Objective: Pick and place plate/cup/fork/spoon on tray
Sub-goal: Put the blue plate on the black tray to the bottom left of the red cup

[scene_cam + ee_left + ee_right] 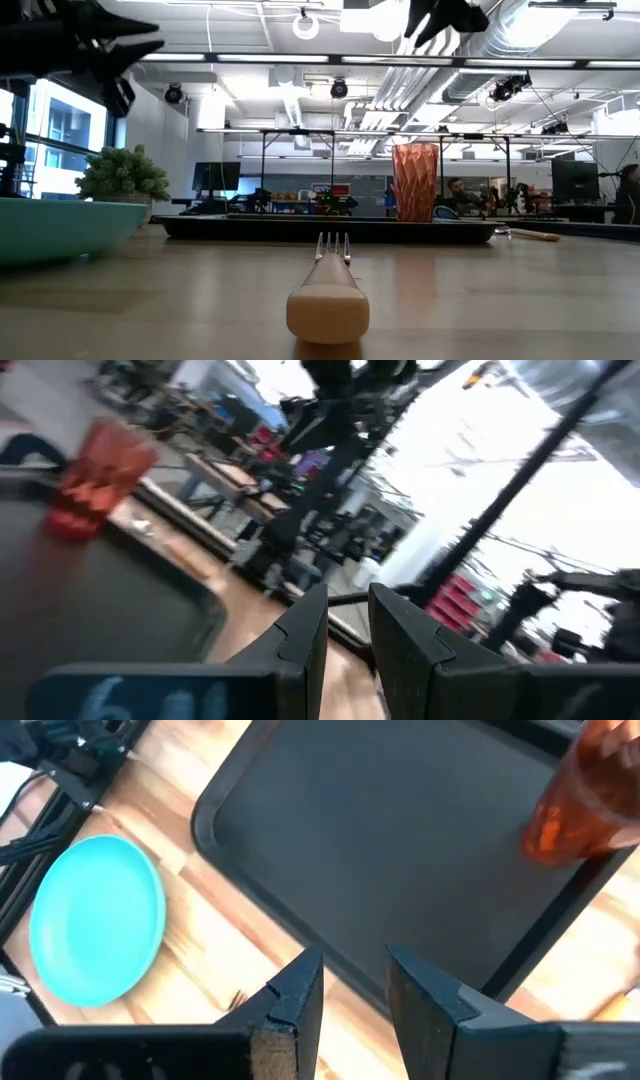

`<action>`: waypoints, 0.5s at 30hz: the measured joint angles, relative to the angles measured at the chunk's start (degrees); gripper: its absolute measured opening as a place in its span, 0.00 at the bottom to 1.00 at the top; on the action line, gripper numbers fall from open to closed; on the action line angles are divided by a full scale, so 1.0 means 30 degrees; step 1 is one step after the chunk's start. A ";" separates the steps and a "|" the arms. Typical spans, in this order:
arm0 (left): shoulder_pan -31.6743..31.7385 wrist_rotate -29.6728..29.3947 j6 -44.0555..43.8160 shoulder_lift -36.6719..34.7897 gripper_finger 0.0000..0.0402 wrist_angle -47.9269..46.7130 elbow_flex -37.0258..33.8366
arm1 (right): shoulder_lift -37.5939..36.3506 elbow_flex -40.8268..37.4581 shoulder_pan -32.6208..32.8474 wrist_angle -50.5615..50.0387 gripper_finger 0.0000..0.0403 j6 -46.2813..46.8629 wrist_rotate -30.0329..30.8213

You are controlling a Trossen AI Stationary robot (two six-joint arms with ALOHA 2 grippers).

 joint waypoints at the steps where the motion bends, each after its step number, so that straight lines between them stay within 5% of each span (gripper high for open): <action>1: 0.0000 0.0159 0.0216 0.0011 0.17 -0.0026 0.0166 | 0.0000 0.0000 0.0534 0.0000 0.25 0.0463 0.0352; 15: 0.0000 0.0484 0.3590 0.2690 0.17 -0.6408 0.5188 | 0.0004 0.0000 0.6623 -0.0001 0.25 0.5099 0.5295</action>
